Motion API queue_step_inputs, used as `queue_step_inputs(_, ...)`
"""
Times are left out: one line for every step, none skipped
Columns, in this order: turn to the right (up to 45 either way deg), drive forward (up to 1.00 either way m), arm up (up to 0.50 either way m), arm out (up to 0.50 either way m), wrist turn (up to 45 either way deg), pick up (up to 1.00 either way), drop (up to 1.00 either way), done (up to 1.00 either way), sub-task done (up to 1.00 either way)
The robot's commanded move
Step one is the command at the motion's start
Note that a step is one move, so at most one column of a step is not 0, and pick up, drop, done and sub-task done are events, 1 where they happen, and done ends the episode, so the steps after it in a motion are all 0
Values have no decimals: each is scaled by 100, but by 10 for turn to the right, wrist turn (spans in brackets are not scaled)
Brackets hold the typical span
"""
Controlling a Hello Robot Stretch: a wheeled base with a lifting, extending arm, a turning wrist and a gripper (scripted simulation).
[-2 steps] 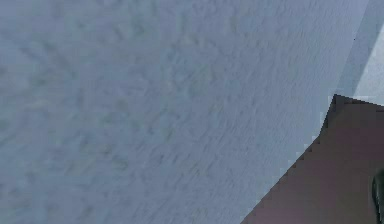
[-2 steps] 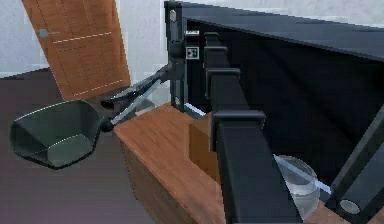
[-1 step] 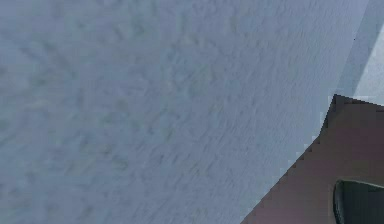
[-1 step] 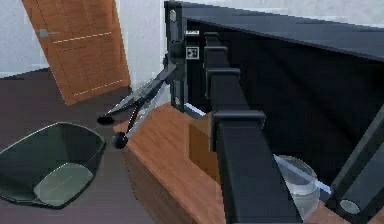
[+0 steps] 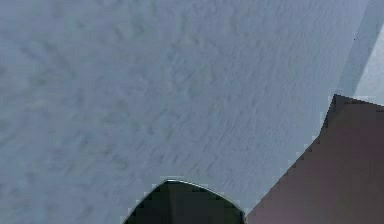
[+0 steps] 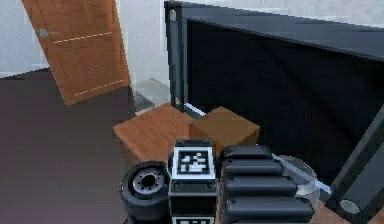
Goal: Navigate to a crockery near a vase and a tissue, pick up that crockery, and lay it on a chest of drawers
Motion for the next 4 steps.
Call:
queue_step_inputs(-450, 0, 0, 0, 0, 0, 0, 0, 0)
queue_step_inputs(-450, 0, 0, 0, 0, 0, 0, 0, 0)
queue_step_inputs(-390, 0, 0, 0, 0, 0, 0, 0, 0)
queue_step_inputs(0, 45, 0, 0, 0, 0, 0, 0, 0)
